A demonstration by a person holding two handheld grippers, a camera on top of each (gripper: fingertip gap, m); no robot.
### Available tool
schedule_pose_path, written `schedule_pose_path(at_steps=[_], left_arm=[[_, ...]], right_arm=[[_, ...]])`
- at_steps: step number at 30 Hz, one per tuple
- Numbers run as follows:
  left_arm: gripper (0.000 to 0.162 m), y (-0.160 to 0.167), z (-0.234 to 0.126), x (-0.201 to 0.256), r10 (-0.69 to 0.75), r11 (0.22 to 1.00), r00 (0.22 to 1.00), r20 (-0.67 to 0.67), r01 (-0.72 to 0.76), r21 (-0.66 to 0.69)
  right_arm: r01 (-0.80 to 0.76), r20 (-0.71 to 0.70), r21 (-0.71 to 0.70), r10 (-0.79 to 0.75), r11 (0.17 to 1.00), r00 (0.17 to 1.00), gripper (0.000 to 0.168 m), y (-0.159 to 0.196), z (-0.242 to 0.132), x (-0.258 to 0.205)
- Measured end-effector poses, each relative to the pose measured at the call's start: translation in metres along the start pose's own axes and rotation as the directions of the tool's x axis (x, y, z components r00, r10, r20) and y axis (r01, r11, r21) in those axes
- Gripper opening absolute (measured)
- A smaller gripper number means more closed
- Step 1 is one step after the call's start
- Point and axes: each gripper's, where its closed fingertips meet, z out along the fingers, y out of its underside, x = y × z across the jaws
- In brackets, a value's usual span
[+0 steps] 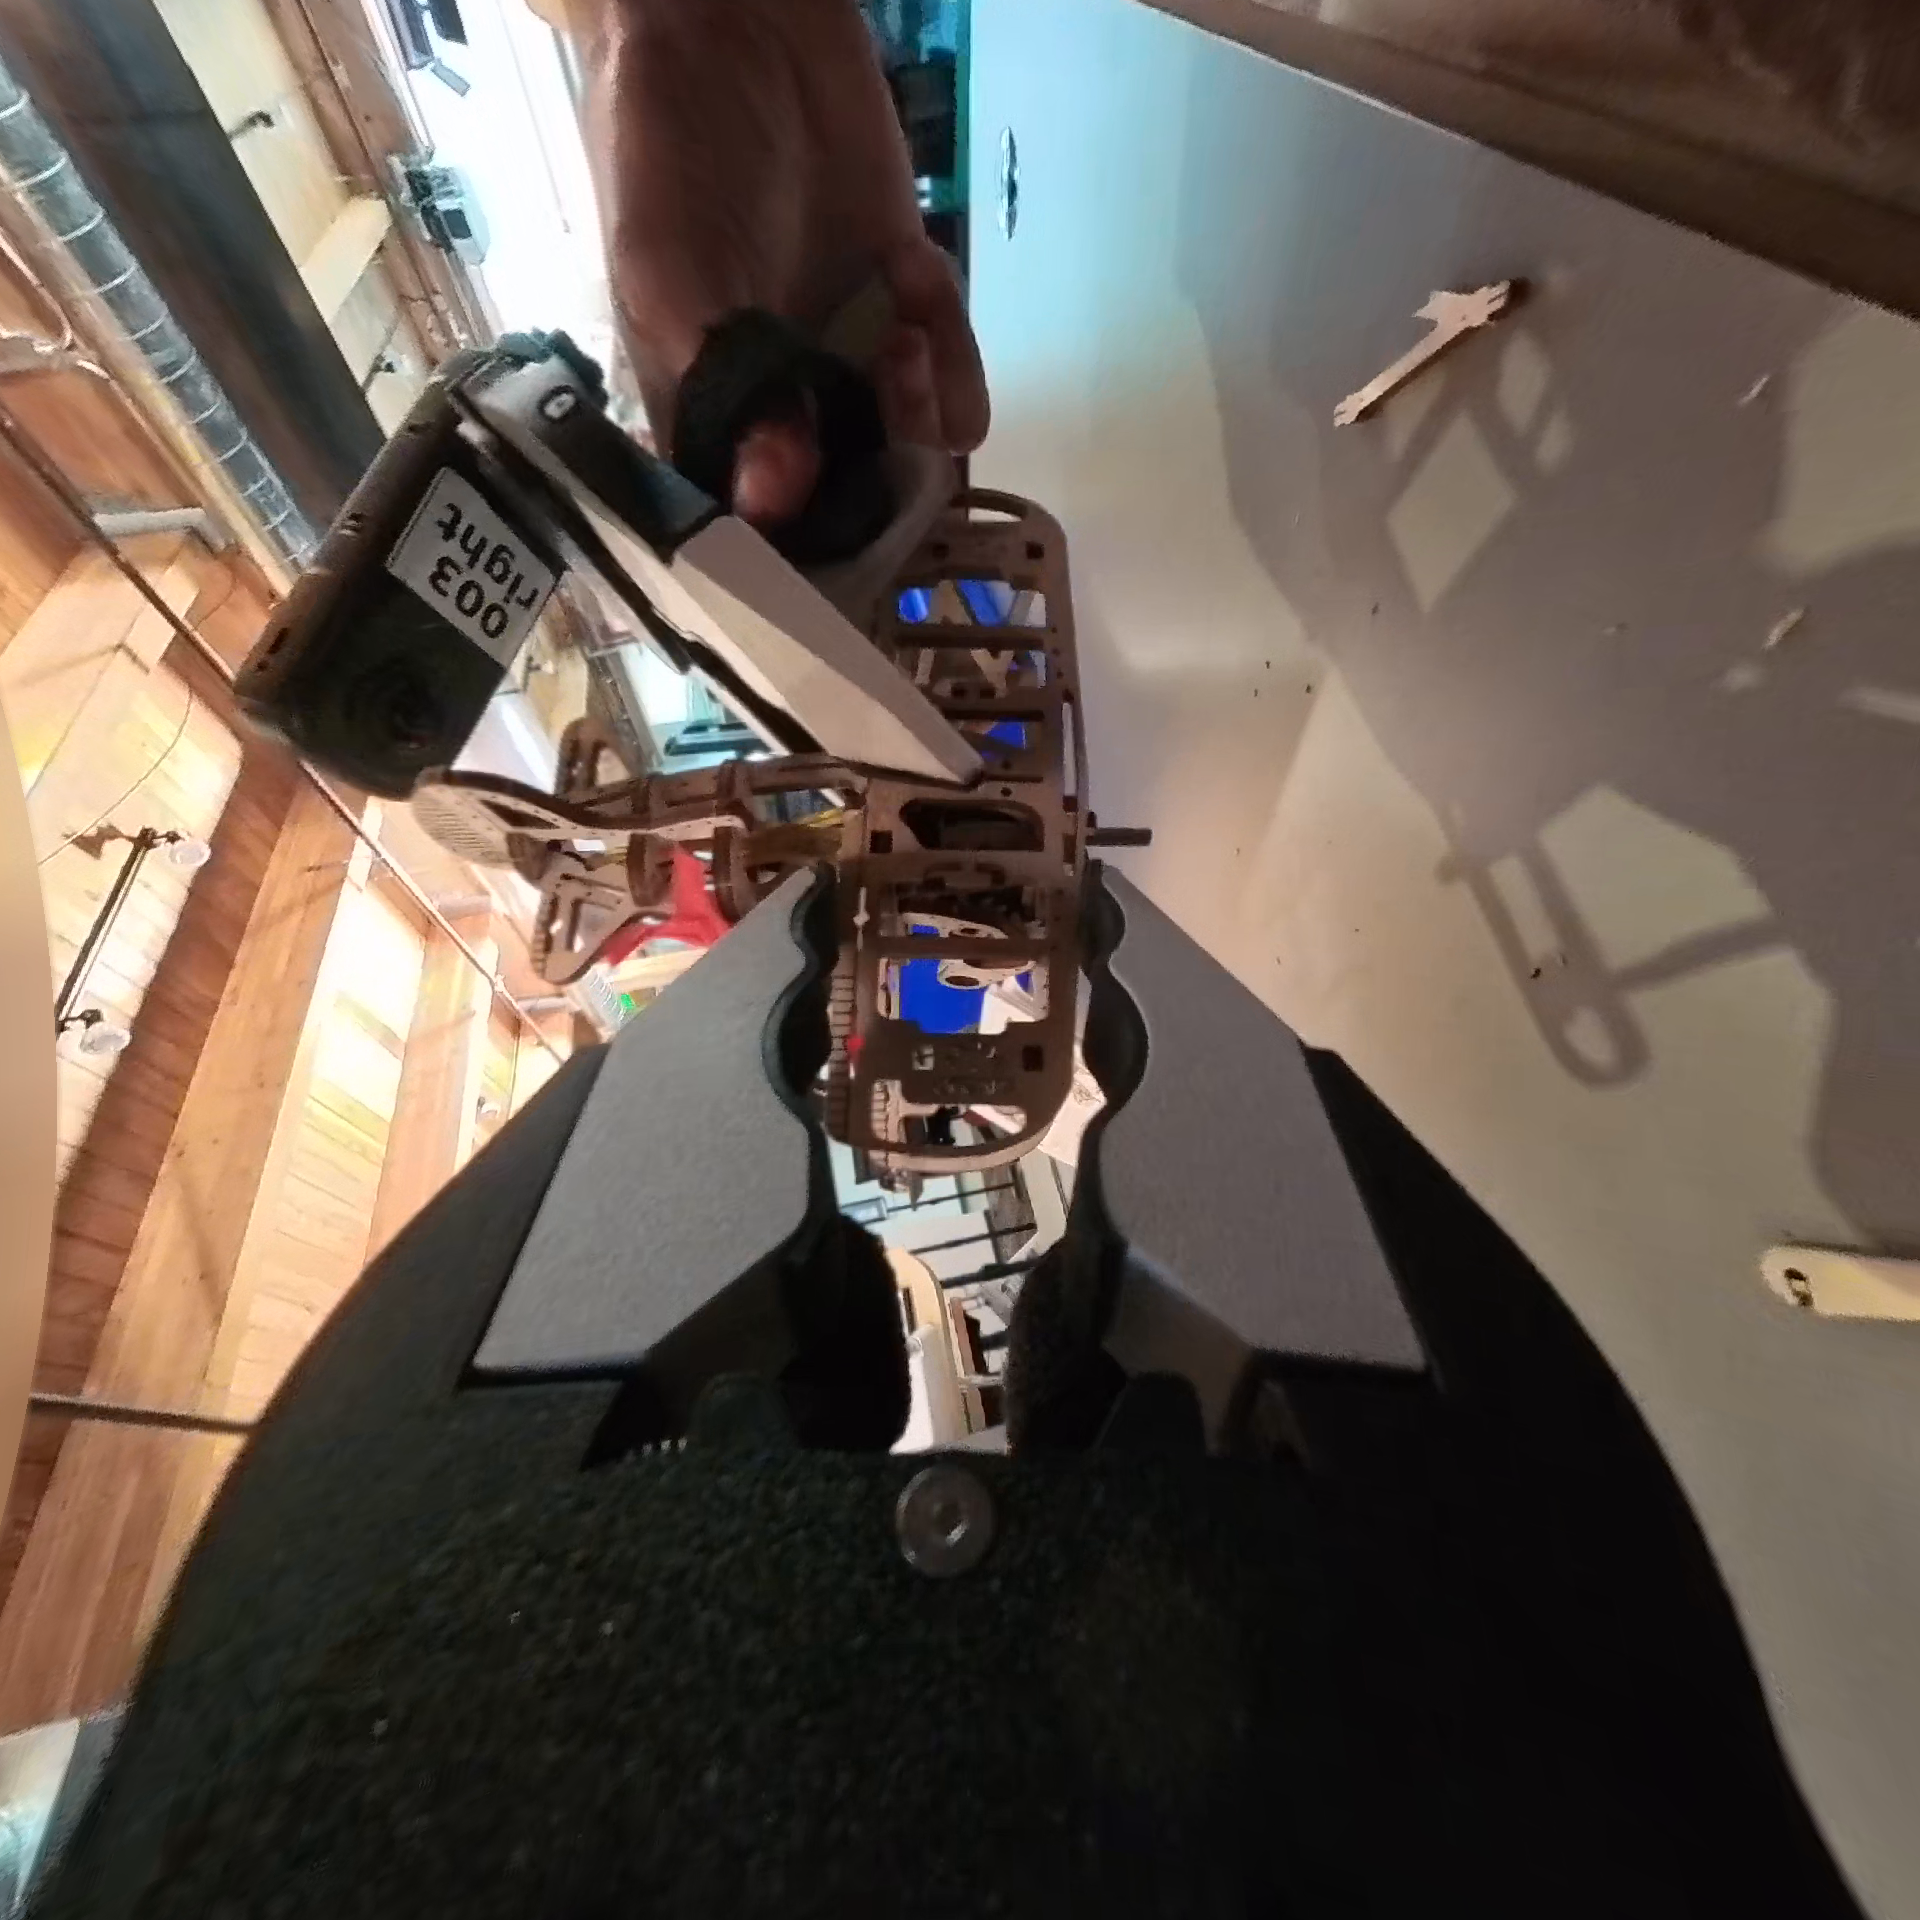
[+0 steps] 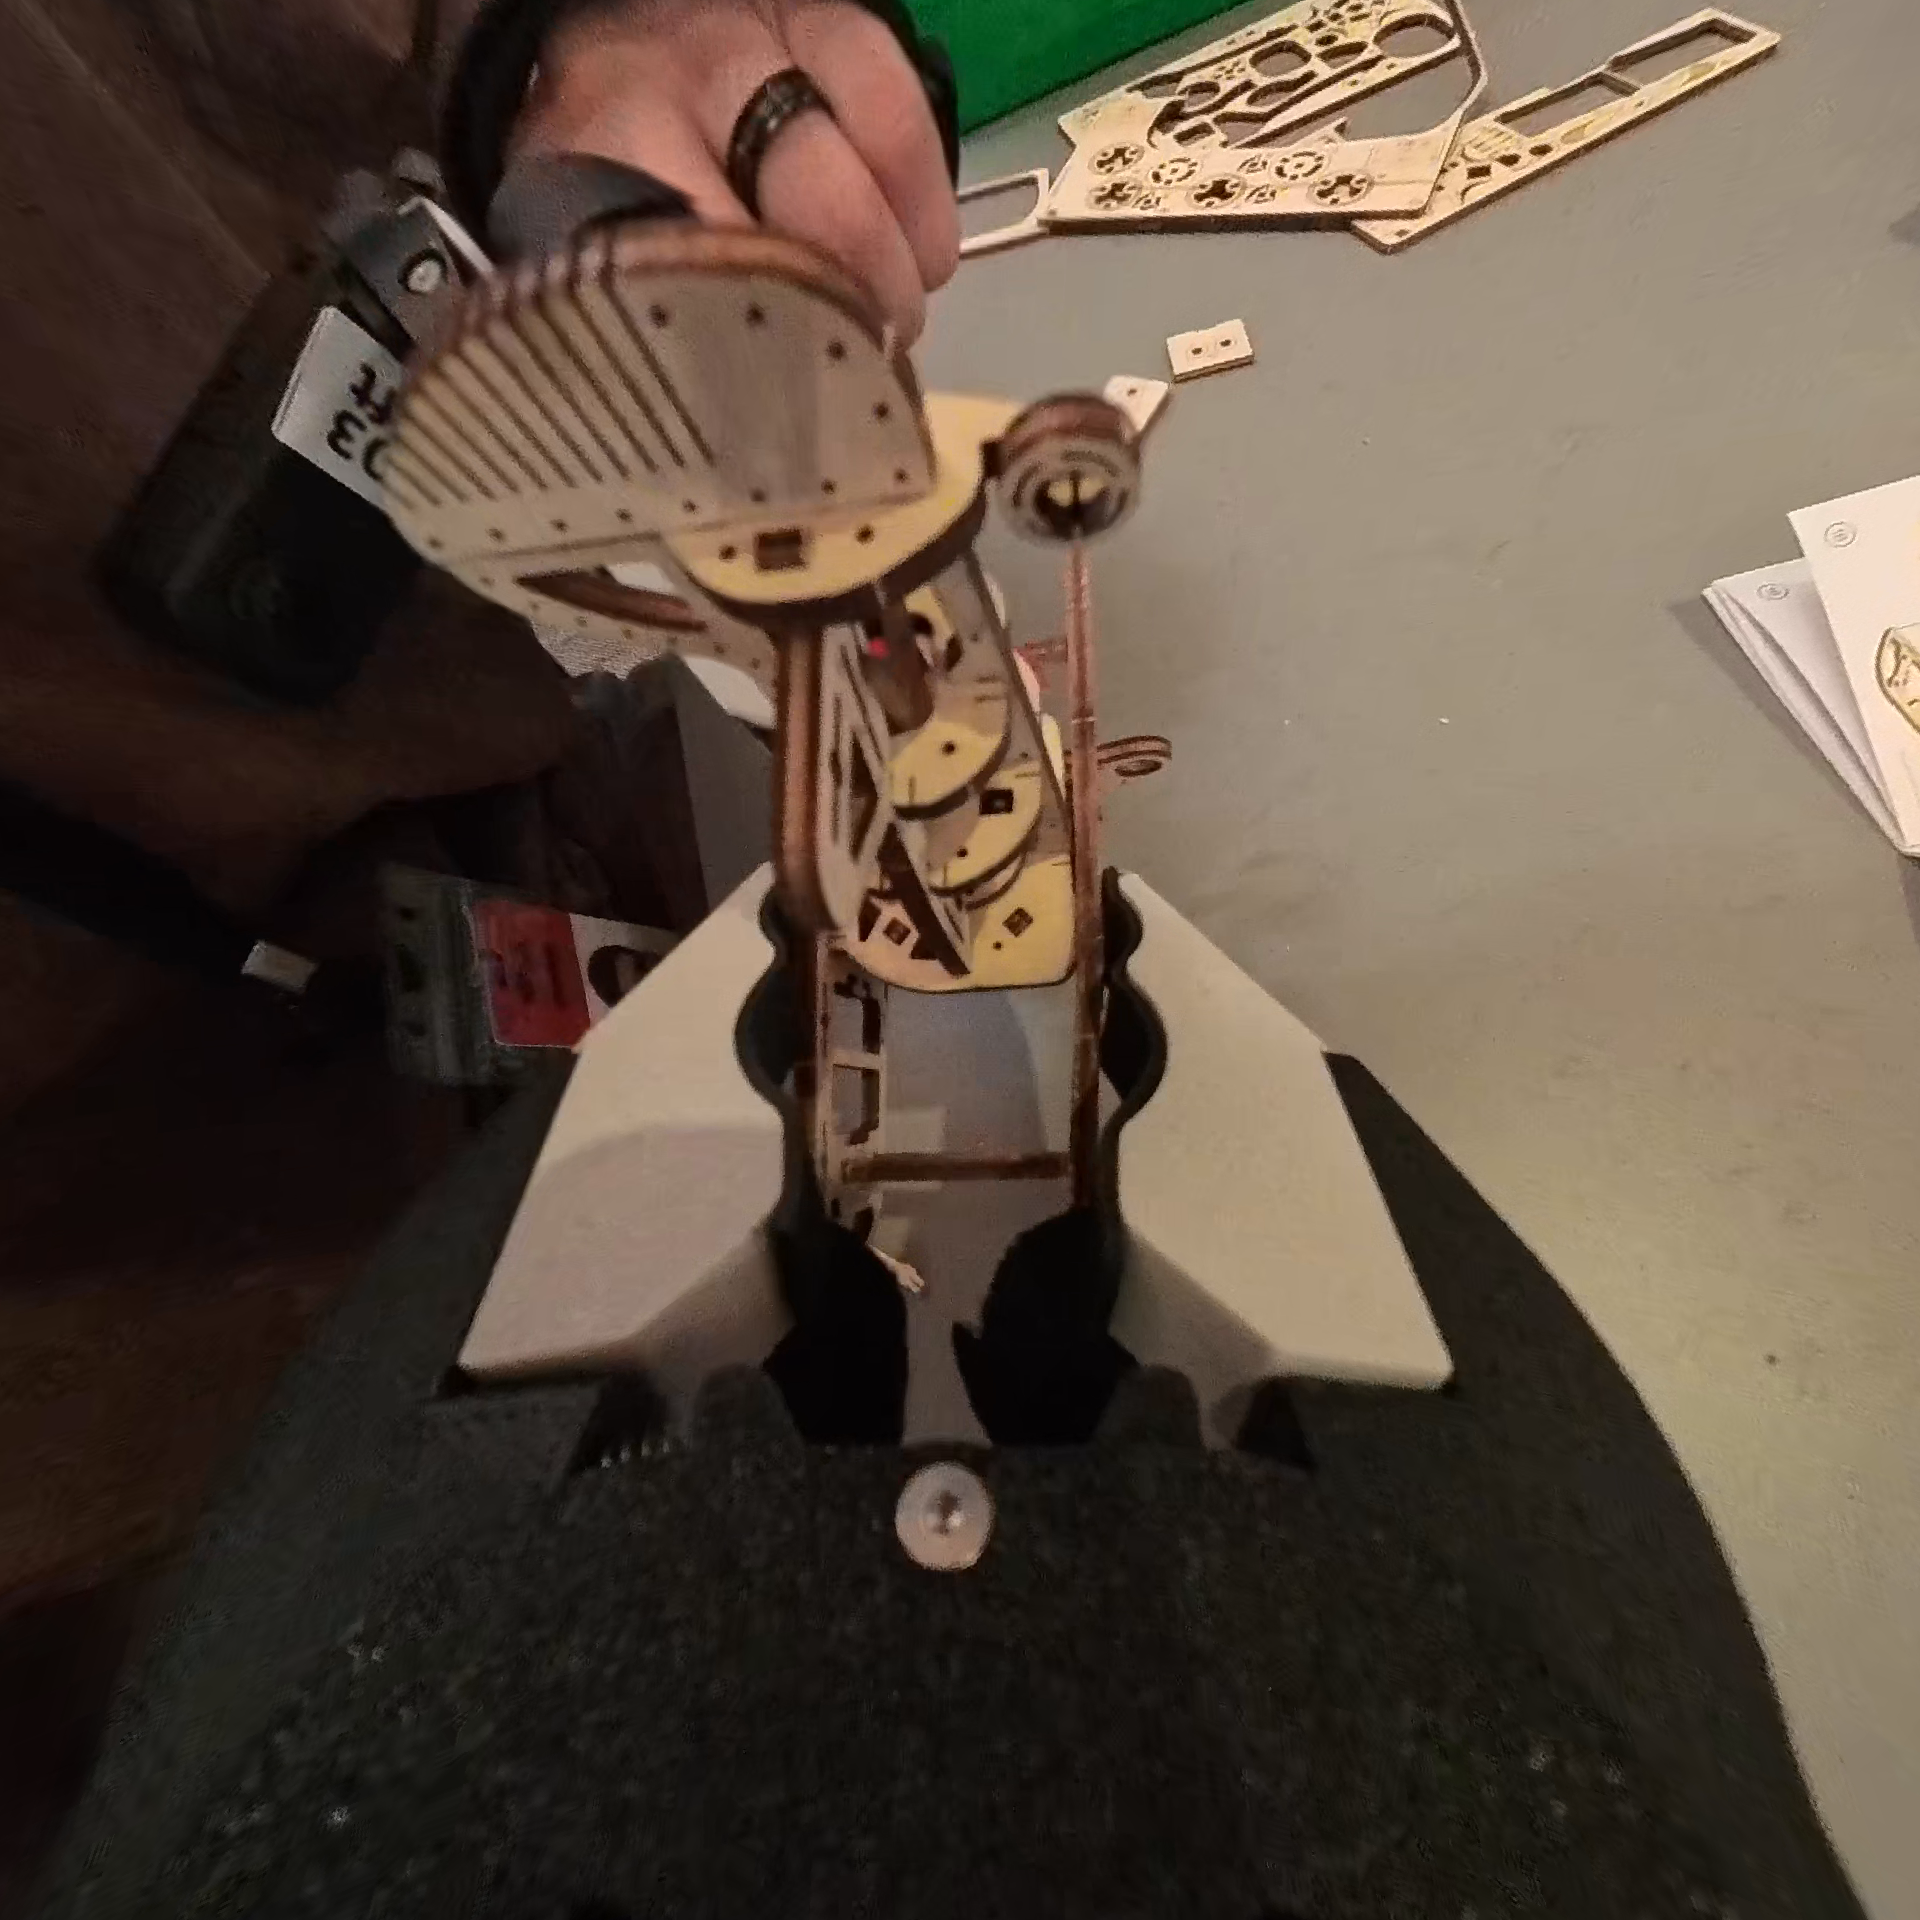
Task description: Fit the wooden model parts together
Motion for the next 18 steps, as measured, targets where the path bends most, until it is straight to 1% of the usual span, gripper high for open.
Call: schedule_pose_path(at_steps=[7,9,10,12,13,16,18], left_arm=[[0.042,0.001,0.005,0.004,0.012,1.000,0.999,-0.036,-0.013,-0.019],[0.042,0.004,0.007,0.007,0.001,0.999,0.998,-0.057,-0.003,-0.035],[0.042,0.005,0.008,0.007,-0.001,0.999,0.998,-0.064,-0.001,-0.033],[0.043,0.009,0.008,0.009,-0.043,0.998,0.994,-0.101,0.039,-0.041],[0.043,0.010,0.008,0.008,-0.048,0.998,0.993,-0.112,0.044,-0.043],[0.043,0.011,0.009,0.006,-0.018,0.999,0.993,-0.113,0.013,-0.048],[0.043,0.010,0.010,0.007,0.001,0.999,0.992,-0.124,-0.006,-0.037]], right_arm=[[0.003,-0.029,-0.026,-0.003,1.000,1.000,0.052,0.006,-0.001,0.005],[-0.004,-0.068,-0.057,0.000,0.998,0.998,0.053,0.009,0.000,0.008],[0.006,-0.098,-0.081,-0.014,0.997,0.995,0.052,0.010,0.000,0.010],[0.069,-0.168,-0.158,-0.096,0.985,0.981,0.053,0.016,-0.002,0.015],[0.082,-0.182,-0.170,-0.113,0.982,0.977,0.053,0.016,-0.003,0.015],[0.046,-0.181,-0.158,-0.075,0.986,0.981,0.053,0.015,-0.005,0.016],[0.018,-0.176,-0.174,-0.049,0.985,0.983,0.052,0.017,-0.004,0.015]])
